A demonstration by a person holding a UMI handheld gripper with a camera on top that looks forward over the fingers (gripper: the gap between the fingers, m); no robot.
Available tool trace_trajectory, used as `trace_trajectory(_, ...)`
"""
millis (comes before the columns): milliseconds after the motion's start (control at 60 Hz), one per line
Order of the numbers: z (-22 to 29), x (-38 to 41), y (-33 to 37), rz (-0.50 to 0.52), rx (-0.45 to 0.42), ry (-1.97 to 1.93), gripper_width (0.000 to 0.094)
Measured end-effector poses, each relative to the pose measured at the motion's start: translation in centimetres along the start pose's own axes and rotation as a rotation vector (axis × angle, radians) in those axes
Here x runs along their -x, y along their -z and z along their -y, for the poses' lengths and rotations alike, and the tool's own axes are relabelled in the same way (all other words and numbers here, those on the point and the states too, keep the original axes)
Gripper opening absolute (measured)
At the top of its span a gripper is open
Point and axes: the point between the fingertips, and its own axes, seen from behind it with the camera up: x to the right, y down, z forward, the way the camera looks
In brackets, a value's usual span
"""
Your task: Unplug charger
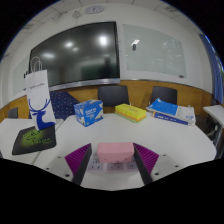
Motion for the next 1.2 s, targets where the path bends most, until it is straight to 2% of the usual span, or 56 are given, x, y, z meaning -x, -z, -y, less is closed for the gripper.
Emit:
trace_trajectory(33, 0.1, -0.1, -0.3, -0.005, -0.004, -0.01, 0.0671)
trace_trajectory(50, 0.4, -1.0, -0.4, -0.041, -0.017, -0.002, 0.0569)
trace_trajectory(200, 0.5, -0.9, -0.7, -0.048, 0.009, -0.019, 0.0375)
trace_trajectory(267, 1.8, -1.0, -0.1, -0.043, -0.021, -0.031, 0.0376)
trace_trajectory(367, 7.6, -1.8, 1.5, -0.044, -0.09, -0.04, 0.0372)
trace_trajectory(433, 10.5, -4.2, 2.6, -0.058, -0.086, -0.044, 0.0373)
trace_trajectory(550, 12.3, -12.0, 3.5, -0.158, -0.046, -0.022, 0.0384)
trace_trajectory(700, 7.2, -20.6, 2.6, -0.214, 0.123, -0.003, 0.0394)
trace_trajectory(833, 1.5, -23.7, 0.5, -0.208, 0.248, 0.022, 0.0452)
trace_trajectory(1017, -2.7, -24.7, -1.7, -0.179, 0.358, 0.025, 0.0597)
trace_trajectory(1100, -2.9, -25.0, -1.3, -0.181, 0.382, 0.038, 0.0886)
trace_trajectory(1133, -2.5, -24.8, -0.7, -0.18, 0.384, 0.032, 0.0827)
trace_trajectory(1200, -0.8, -24.0, 1.8, -0.162, 0.375, 0.025, 0.0867)
